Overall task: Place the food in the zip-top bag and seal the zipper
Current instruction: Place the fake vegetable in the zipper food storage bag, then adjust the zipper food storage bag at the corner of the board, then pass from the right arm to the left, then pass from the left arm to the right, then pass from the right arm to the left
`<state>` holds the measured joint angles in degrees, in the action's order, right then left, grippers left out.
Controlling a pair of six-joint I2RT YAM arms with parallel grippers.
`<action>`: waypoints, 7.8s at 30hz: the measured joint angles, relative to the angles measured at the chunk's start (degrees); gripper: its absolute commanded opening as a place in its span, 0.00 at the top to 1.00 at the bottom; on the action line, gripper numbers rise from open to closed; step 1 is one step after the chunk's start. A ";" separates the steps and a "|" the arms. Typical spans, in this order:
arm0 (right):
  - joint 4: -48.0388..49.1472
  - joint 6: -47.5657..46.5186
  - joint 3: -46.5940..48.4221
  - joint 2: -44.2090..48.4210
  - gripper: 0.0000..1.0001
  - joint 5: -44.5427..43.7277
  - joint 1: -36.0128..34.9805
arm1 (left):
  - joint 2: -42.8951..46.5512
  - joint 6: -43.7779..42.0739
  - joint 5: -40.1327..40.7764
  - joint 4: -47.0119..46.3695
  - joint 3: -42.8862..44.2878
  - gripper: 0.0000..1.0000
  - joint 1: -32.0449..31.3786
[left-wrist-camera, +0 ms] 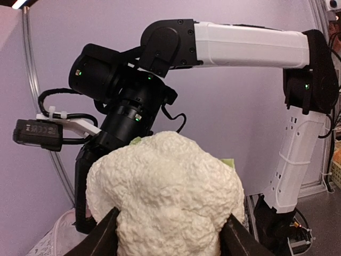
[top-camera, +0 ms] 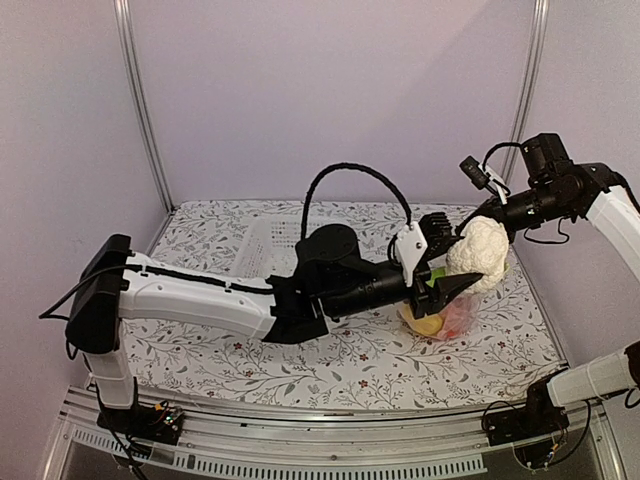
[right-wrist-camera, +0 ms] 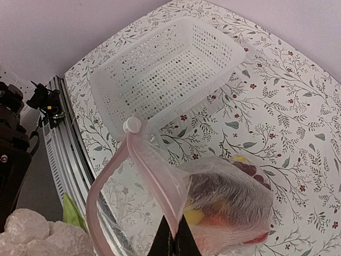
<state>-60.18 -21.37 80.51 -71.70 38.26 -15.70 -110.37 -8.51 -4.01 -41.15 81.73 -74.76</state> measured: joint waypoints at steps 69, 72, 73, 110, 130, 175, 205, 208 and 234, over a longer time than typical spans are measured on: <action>-5.51 -3.13 3.91 -0.48 1.00 1.44 -0.02 | 15.54 -4.72 13.79 19.21 -7.91 0.13 -1.38; -8.09 -6.12 3.85 0.87 1.00 3.28 -0.04 | 19.08 -2.80 14.53 17.31 -18.21 0.14 -1.36; -9.11 -7.21 3.85 1.40 1.00 4.04 -0.04 | 19.93 -2.21 14.99 16.24 -22.16 0.15 -1.36; -9.68 -13.07 0.50 -0.87 1.00 8.46 -0.39 | -4.33 22.56 -3.52 -30.12 -21.97 0.68 6.05; -6.91 -8.68 3.85 3.91 0.58 -1.79 -0.44 | -0.79 19.50 -5.33 -19.65 -18.73 0.92 6.45; -12.04 -12.17 3.74 -2.84 0.46 -5.95 -15.91 | 4.37 21.38 -3.87 21.53 -0.13 0.97 9.81; -5.90 -7.82 6.64 -5.20 0.99 -13.22 -17.70 | 8.26 23.39 -0.59 25.11 -2.05 0.58 9.99; -5.35 -7.85 6.64 -5.20 1.00 -13.53 -18.05 | 10.58 22.99 -1.09 22.03 -5.88 0.44 10.12; -9.51 -12.11 6.78 -3.67 0.99 -3.50 -18.05 | 6.97 19.50 -10.99 -1.57 -16.06 0.73 13.90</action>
<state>-69.69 -33.47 87.29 -75.37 34.76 -33.76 -103.39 10.98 -15.00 -42.72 65.67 -60.86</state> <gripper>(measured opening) 0.017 0.307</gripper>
